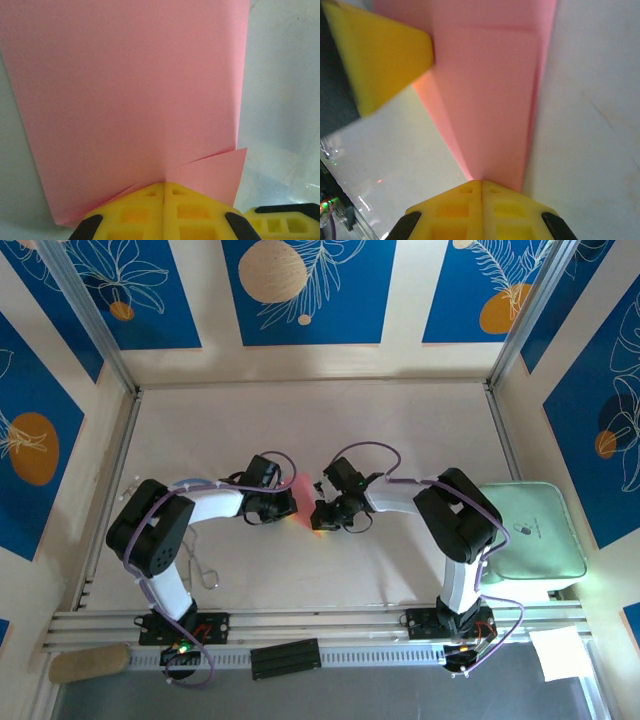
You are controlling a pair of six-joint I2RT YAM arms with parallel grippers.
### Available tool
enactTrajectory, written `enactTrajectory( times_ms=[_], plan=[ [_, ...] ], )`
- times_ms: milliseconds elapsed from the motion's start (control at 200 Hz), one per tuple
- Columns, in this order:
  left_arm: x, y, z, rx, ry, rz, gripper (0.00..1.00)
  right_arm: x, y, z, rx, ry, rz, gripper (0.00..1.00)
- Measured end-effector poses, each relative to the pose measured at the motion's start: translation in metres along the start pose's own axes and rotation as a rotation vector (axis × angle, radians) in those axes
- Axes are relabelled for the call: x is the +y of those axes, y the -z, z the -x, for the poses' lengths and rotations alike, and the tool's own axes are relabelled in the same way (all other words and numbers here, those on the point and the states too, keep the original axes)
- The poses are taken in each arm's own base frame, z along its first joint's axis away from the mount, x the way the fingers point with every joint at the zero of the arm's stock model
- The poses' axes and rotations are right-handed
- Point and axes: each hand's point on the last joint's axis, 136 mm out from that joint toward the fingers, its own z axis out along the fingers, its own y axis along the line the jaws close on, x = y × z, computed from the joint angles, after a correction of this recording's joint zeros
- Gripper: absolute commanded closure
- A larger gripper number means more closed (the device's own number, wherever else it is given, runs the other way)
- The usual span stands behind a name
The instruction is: Fold a paper plane with a square sheet of paper (pick it up from the middle)
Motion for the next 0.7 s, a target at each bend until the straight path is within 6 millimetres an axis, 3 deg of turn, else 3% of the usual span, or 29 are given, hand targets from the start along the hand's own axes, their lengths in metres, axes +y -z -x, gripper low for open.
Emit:
enactTrajectory(
  times_ms=[435,570,700],
  plan=[
    [-0.002,0.001,0.001,0.006,0.002,0.004,0.97,-0.016,0.016,-0.027,0.009,0.002,-0.044,0.98],
    [-0.005,0.004,0.003,0.012,0.006,0.014,0.95,-0.004,0.035,-0.018,-0.048,0.014,-0.034,0.89],
    [-0.014,0.01,0.009,-0.003,-0.002,-0.002,0.95,0.02,0.049,0.003,-0.109,0.044,0.013,0.91]
  ],
)
